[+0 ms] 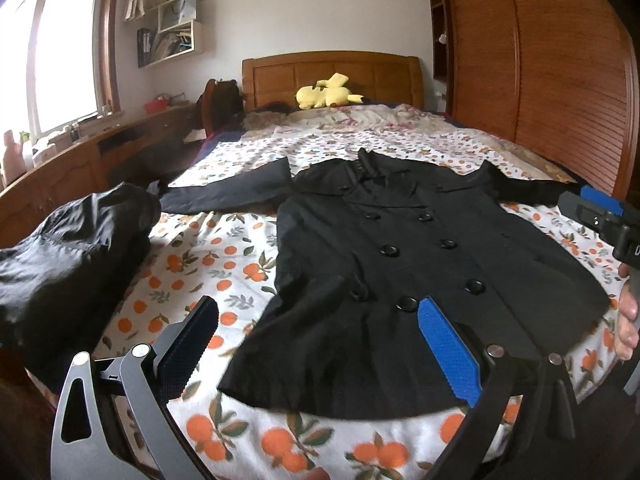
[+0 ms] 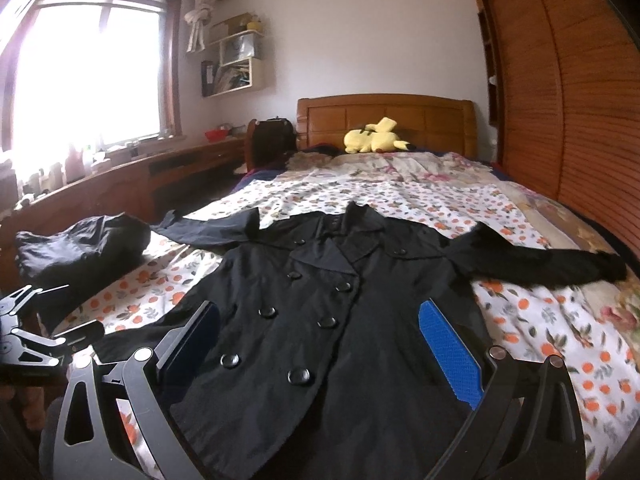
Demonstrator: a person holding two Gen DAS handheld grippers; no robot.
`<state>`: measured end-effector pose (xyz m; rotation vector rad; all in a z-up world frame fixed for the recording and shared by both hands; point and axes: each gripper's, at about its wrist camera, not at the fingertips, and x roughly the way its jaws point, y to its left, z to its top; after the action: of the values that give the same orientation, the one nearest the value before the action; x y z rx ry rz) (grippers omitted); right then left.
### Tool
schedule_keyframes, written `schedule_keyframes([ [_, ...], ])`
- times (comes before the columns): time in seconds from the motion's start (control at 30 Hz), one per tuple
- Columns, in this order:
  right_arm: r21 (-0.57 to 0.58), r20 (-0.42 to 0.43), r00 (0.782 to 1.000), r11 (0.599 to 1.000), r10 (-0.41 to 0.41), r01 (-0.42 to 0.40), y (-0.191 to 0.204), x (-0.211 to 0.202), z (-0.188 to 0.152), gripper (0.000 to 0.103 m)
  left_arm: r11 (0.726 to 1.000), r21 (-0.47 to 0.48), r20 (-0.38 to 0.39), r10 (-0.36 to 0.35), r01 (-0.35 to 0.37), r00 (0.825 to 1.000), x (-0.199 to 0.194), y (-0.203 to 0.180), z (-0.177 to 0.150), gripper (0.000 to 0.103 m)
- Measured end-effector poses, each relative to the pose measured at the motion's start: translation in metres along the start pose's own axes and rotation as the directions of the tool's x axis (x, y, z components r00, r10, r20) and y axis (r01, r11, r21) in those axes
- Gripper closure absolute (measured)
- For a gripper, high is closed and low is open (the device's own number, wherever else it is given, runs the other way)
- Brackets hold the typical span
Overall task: Fold large clothes
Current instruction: 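Move the left tool to the black coat's sleeve cuff and grasp it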
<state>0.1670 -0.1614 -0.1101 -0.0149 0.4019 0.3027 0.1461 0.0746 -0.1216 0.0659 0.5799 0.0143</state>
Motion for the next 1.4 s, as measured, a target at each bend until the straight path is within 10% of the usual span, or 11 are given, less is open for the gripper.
schedule_keyframes([
  [0.73,-0.028,-0.018,0.995,0.995,0.095,-0.096,0.011,0.127,0.049,0.006,0.995,-0.067,-0.066,0.075,-0.08,0.995,0.109,0.06,0.059,0.003],
  [1.4,-0.01,-0.161,0.981,0.993,0.111,-0.114,-0.012,0.198,0.004,0.006,0.979,-0.165,-0.198,0.083,-0.116,0.977,0.262,0.129,0.117,0.022],
])
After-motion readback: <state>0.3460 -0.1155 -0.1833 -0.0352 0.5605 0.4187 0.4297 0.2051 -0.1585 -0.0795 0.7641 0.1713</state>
